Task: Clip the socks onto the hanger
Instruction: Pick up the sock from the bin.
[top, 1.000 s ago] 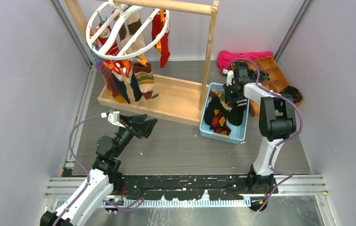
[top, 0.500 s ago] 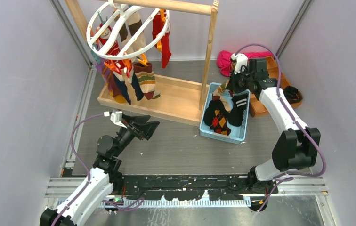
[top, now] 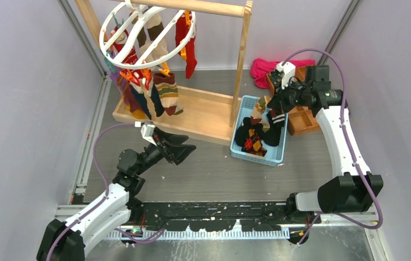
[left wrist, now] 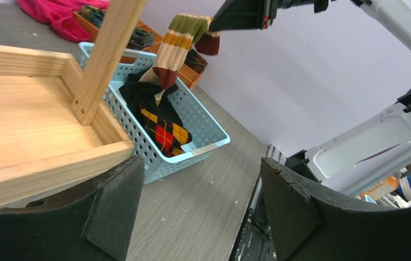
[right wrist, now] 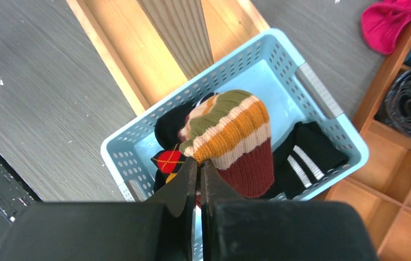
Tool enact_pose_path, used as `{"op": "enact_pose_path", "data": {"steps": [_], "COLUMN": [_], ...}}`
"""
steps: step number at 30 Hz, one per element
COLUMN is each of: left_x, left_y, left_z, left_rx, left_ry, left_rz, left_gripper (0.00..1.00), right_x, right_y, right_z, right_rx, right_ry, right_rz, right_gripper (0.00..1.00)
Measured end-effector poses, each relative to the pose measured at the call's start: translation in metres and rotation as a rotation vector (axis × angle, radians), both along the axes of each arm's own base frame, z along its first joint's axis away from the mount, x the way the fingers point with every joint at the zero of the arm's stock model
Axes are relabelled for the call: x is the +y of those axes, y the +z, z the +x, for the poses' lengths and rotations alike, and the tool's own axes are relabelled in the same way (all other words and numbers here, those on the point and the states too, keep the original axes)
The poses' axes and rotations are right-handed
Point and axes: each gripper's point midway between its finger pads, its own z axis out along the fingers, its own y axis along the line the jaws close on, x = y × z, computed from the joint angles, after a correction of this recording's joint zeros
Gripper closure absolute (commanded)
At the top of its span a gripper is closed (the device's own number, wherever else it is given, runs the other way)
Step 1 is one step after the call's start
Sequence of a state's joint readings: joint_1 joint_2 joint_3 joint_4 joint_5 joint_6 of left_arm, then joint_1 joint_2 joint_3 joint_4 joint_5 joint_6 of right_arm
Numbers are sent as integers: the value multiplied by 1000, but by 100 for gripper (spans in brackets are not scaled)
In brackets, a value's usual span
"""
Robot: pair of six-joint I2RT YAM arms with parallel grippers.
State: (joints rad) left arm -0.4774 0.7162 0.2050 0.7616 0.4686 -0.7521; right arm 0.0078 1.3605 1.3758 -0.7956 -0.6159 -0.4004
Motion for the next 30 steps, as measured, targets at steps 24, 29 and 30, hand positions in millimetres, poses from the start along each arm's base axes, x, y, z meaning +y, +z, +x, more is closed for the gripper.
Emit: {"op": "enact_pose_path", "data": {"steps": [24, 29, 30], "left_x": [-15, -24, -28], "left_y": [45, 31, 26], "left_z": [6, 12, 12], "left_rx": [147, 291, 325], "left_ry": [-45, -72, -80], "left_rz": [-150, -177, -176], "left_gripper": [23, 25, 25], "right_x": [62, 85, 89], "right_y": [61, 33, 31], "right_z": [-120, -147, -151], "right_rx": [-130, -118, -131], "right_ry": [616, 828, 867], "right_rz": [-64, -82, -84], "right_gripper": [99, 99, 99]}}
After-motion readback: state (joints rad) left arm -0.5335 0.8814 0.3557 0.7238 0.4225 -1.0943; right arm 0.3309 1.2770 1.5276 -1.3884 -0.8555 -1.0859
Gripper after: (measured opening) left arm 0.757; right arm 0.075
